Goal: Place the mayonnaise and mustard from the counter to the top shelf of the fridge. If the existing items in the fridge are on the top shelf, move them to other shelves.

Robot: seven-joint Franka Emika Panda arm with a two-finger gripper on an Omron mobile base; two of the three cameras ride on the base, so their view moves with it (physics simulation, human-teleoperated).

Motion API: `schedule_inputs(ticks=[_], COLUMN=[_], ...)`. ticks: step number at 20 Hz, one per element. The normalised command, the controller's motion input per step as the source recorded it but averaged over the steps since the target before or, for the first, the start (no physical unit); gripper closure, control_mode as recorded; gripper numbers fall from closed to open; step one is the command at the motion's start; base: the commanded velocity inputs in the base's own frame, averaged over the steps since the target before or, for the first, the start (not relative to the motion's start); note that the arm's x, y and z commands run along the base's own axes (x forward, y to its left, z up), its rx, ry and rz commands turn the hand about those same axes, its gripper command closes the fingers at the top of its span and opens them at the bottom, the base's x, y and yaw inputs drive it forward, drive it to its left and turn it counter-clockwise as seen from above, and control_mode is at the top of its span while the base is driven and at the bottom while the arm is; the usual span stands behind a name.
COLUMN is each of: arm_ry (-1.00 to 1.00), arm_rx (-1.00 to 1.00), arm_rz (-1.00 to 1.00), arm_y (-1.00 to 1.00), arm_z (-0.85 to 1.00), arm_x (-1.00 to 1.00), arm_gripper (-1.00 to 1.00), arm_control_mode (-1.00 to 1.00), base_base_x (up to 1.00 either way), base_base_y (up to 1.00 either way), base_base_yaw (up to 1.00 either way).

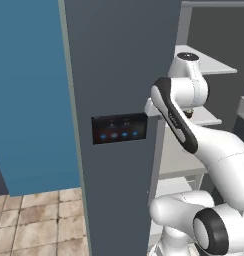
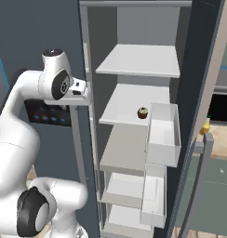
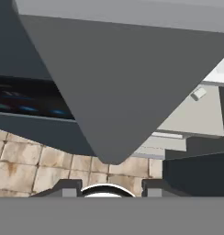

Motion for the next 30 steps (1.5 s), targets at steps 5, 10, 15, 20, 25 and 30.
schedule_inputs(ticks=[5,10,15,20,25,30], arm_ry=[0.00,-0.10,-0.22,-0.15,-0.01,0.05], arm_rx=[0.00,0.02,0.09,0.12,0.03,0.00], arm_rz=[0.01,0.04,0.05,0.01,0.00,0.00], arm_y=[0.00,-0.05,-0.06,0.00,0.00,0.00], arm_z=[0.00,0.00,0.08,0.28,0.32,0.15], arm_x=[-0.25,-0.89,-1.00,-1.00,-0.80,-0.28], arm_gripper=[-1.00,-1.00,-1.00,-1.00,-1.00,-1.00], arm_control_mode=[-1.00,-1.00,-1.00,-1.00,-1.00,-1.00], base_base_x=[0.00,0.00,0.00,0.00,0.00,0.00], base_base_y=[0.00,0.00,0.00,0.00,0.00,0.00], base_base_yaw=[0.00,0.00,0.00,0.00,0.00,0.00])
